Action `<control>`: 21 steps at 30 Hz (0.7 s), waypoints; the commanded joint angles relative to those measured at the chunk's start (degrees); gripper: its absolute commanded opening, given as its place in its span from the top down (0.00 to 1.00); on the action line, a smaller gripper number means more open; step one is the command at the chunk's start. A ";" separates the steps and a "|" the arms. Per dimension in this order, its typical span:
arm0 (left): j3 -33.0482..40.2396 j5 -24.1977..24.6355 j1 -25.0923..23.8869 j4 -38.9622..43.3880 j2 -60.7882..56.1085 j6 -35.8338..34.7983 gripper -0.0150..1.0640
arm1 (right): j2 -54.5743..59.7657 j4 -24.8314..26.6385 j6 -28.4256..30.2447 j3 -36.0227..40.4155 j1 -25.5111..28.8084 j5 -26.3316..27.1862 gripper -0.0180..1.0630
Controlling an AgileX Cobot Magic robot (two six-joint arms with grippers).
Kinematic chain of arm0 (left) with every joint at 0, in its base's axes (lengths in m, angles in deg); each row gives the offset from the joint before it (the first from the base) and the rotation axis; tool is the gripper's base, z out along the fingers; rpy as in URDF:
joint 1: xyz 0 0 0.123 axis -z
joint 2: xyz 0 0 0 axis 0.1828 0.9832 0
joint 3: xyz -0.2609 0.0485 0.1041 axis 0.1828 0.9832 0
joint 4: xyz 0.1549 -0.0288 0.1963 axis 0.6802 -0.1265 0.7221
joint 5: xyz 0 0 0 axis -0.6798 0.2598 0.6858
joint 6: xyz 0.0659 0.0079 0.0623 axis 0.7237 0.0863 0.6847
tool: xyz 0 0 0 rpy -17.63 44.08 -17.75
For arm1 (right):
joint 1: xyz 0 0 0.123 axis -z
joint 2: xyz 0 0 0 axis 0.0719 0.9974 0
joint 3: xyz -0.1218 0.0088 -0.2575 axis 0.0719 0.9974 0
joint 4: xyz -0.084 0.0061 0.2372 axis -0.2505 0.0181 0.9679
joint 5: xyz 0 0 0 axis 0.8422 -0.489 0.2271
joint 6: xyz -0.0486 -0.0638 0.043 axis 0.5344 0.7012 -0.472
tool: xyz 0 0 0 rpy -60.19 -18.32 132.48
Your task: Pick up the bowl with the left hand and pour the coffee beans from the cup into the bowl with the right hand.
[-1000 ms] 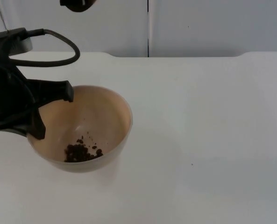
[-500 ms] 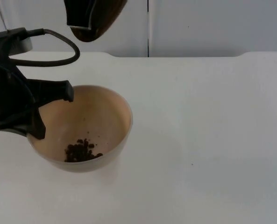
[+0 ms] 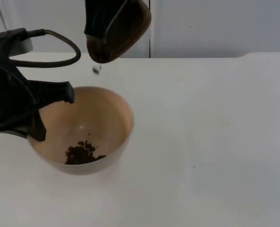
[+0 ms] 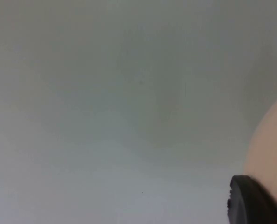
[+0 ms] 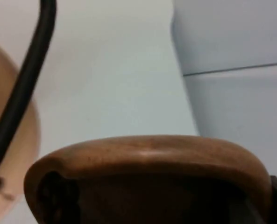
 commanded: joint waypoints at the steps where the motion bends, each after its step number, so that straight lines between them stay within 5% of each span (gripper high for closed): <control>1: -0.22 -0.10 -0.16 -0.82 -0.39 -0.24 0.99 | -0.70 3.49 -0.30 -0.79 1.30 0.59 0.98; 7: -0.22 -0.21 -0.16 -0.84 -0.39 -0.24 0.99 | -0.70 19.58 -0.19 -1.91 7.85 2.20 0.98; 21: -0.22 -0.21 -0.16 -0.84 -0.39 -0.24 0.99 | -0.70 34.97 2.82 -1.91 14.95 1.67 0.98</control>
